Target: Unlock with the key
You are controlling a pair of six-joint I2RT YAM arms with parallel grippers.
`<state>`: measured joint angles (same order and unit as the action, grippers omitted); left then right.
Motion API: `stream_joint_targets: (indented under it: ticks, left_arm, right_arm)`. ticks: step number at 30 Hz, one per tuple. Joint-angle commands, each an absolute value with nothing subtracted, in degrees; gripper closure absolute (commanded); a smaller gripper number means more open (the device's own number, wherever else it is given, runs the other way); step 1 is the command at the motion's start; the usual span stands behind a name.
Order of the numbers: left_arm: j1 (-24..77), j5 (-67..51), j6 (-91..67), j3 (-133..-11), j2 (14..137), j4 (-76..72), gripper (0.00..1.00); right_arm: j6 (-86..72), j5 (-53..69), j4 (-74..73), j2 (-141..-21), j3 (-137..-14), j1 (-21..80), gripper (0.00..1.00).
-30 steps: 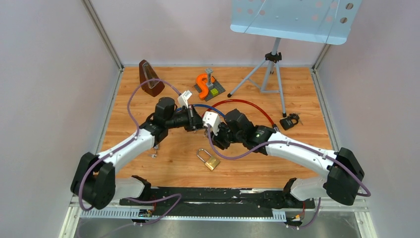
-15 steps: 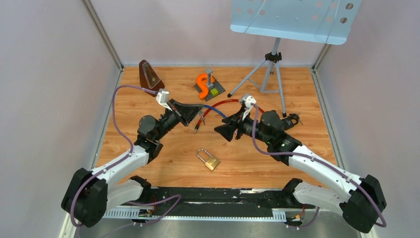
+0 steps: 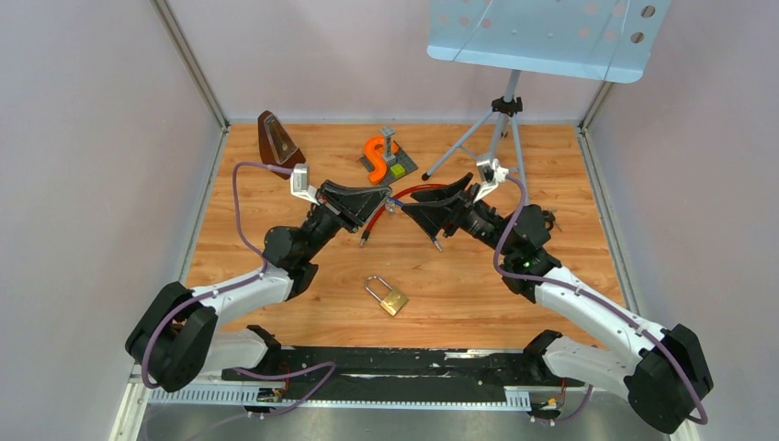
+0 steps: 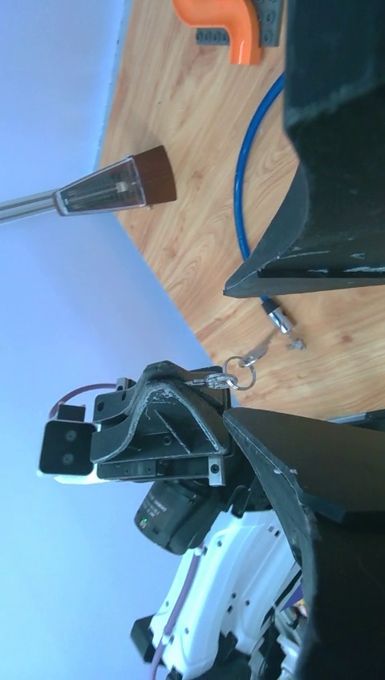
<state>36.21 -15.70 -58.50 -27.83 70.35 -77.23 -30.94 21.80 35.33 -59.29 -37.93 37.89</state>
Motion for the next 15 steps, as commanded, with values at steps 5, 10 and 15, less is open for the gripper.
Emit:
stream_joint_targets:
  ticks: [5, 10, 15]
  left_arm:
    - [37.84, -14.00, -61.08, -31.22, 71.61, -82.60, 1.00]
    - [38.33, -13.81, -61.21, -31.82, 72.08, -82.65, 1.00]
    - [38.94, -13.88, -61.65, -32.20, 72.57, -82.73, 1.00]
  right_arm:
    - [-36.96, 24.47, 46.54, -61.57, -38.01, 37.29, 0.58]
    - [-38.06, 27.35, 48.88, -63.37, -38.37, 37.19, 0.67]
    - [-38.88, 28.78, 50.17, -64.57, -38.75, 37.19, 0.73]
